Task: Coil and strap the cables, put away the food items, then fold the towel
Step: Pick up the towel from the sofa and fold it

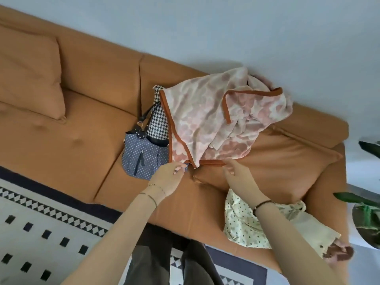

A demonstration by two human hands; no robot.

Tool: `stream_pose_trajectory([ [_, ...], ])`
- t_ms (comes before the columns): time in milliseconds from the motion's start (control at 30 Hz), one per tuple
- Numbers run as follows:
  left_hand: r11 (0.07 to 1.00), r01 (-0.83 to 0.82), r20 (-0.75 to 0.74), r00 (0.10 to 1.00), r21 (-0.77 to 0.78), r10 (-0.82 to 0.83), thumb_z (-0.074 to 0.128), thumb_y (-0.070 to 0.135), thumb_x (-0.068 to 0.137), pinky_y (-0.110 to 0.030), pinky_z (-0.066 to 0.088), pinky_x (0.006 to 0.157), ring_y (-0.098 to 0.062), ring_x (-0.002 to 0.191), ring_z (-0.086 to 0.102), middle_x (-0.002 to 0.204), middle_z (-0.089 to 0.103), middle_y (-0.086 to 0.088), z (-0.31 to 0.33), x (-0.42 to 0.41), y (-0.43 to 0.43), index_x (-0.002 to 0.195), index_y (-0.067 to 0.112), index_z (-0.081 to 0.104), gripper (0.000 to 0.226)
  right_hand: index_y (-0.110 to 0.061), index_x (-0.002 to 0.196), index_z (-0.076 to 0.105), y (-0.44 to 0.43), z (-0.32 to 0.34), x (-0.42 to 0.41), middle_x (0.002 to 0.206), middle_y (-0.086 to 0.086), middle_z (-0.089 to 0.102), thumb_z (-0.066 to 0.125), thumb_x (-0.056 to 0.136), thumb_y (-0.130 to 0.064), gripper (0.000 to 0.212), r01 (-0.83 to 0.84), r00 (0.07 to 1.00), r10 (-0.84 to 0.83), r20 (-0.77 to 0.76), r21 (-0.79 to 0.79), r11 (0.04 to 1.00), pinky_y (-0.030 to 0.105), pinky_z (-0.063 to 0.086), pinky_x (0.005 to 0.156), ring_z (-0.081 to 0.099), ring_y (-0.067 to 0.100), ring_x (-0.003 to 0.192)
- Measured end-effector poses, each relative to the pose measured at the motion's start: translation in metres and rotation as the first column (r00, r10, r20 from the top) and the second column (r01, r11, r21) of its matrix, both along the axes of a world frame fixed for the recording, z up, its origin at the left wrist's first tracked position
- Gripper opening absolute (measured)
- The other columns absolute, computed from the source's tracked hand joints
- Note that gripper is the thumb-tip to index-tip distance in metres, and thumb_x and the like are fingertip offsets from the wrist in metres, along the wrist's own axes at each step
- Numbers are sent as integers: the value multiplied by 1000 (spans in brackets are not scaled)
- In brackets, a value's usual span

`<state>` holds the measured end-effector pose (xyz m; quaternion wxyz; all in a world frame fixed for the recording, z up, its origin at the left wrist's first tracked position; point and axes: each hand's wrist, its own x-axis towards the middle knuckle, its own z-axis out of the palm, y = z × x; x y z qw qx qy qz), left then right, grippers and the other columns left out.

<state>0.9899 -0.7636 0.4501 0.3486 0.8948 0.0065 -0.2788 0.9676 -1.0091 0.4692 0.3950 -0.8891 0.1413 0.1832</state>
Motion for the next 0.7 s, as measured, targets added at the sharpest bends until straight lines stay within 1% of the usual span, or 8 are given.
stream_pose_trajectory([
  [133,987,154,-110,983,54,-147,32,40,106,-41,52,94,-25,109,63,125,66,-6,-54,61,-11,128,21,62,41,-19,132,62,14,-41,44,125,-2,64,51,98,-15,36,101,994,-101,-43,11,995,30,44,103,58,15,116],
  [233,994,109,-188,977,17,-104,40,33,105,-40,50,95,-32,111,62,127,65,-14,-89,98,-14,126,12,62,37,-21,135,58,9,-64,85,130,0,58,49,96,-12,41,109,994,-110,-18,-18,994,32,45,99,57,17,111],
  [367,994,99,-171,980,-40,-104,42,25,105,-31,44,96,-22,116,57,134,59,-7,-146,151,-24,122,15,66,31,-25,143,51,-10,-101,151,155,6,34,48,97,-12,47,116,990,-111,89,-47,992,42,45,105,50,15,118],
  [433,989,114,-174,976,-91,-129,39,23,107,-30,41,101,-18,119,53,147,46,-10,-162,166,-34,131,14,63,35,-28,147,47,-15,-112,177,163,7,19,49,98,-14,51,140,985,-134,113,-51,989,42,44,105,38,16,135],
  [500,993,55,-189,979,-104,-74,39,21,107,-21,51,81,-6,95,64,152,41,-13,-181,178,-42,139,12,55,37,-32,149,44,-21,-129,200,167,-1,2,50,97,-15,55,170,982,-166,86,-47,984,41,48,99,26,14,142],
  [567,990,-68,-218,975,-127,39,43,24,106,-13,45,50,3,59,59,155,37,-13,-198,187,-49,146,15,48,41,-31,150,43,-24,-145,220,168,-4,-5,48,94,-16,57,169,984,-162,74,-97,981,42,47,102,22,23,148],
  [633,978,-147,-211,971,-149,114,48,25,104,-13,39,49,1,59,49,144,48,-9,-207,192,-54,148,16,46,44,-27,150,41,-26,-155,235,167,-7,-8,48,93,-17,58,151,988,-142,67,-155,976,38,43,104,19,27,150],
  [700,966,-183,-239,961,-180,138,49,23,104,-16,37,55,-2,62,41,117,59,0,-210,195,-59,150,12,42,48,-20,150,40,-31,-165,246,167,-10,-9,48,93,-19,58,154,988,-147,51,-169,973,42,42,107,21,27,150],
])
